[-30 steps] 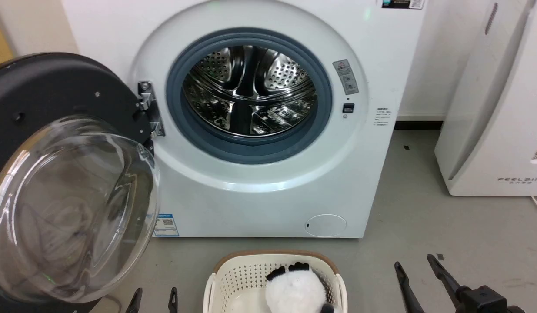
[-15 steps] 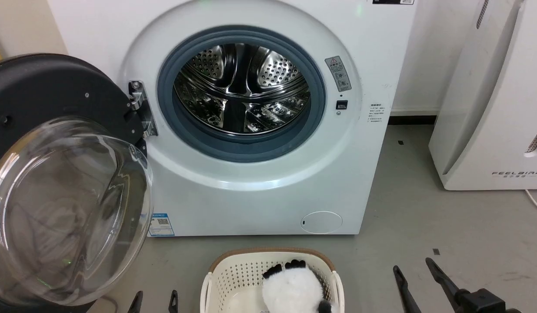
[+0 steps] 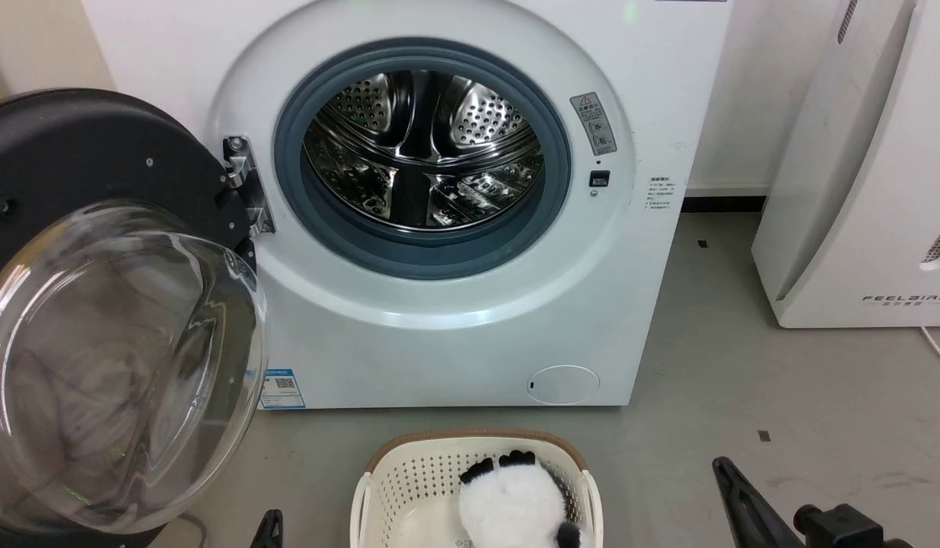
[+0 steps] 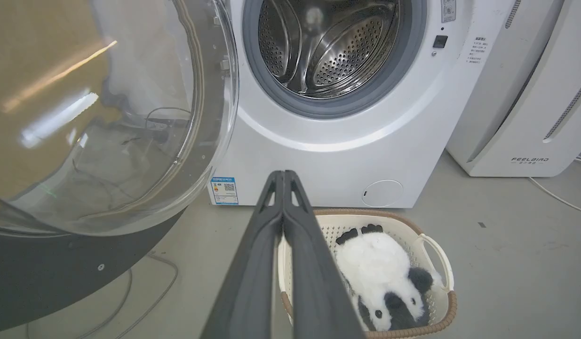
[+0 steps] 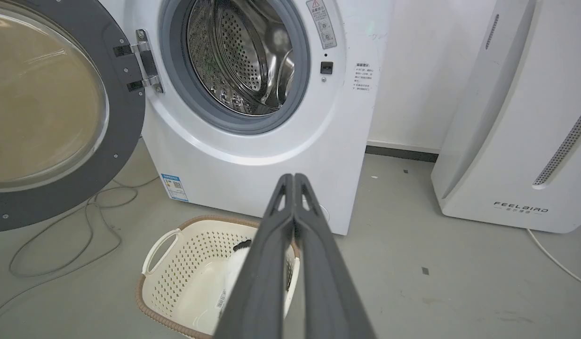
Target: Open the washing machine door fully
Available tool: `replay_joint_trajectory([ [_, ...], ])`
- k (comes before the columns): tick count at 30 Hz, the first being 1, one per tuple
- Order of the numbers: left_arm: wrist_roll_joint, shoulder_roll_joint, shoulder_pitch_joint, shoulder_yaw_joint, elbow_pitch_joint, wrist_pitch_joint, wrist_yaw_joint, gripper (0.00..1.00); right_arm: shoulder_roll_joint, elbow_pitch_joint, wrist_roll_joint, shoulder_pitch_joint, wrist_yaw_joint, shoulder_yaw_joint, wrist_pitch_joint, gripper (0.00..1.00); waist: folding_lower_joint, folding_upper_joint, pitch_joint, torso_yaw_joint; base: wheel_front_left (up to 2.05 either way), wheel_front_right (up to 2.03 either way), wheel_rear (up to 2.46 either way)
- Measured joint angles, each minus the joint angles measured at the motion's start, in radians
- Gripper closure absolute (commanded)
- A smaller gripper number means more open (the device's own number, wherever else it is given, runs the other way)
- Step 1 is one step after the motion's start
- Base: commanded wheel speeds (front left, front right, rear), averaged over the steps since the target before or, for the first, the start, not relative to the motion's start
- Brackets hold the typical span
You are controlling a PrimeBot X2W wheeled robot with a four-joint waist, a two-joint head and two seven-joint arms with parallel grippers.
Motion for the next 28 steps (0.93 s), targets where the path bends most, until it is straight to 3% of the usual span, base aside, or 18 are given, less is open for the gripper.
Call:
replay_joint_trajectory([
  [28, 0.037, -0.022, -0.051, 0.028, -0.011, 0.050, -0.023, 1.00, 0.000, 0.008, -0.010, -0.033, 0.000, -0.009, 0.016, 1.00, 0.0001, 0.0000, 0.022, 0.001, 0.00, 0.00, 0.00],
])
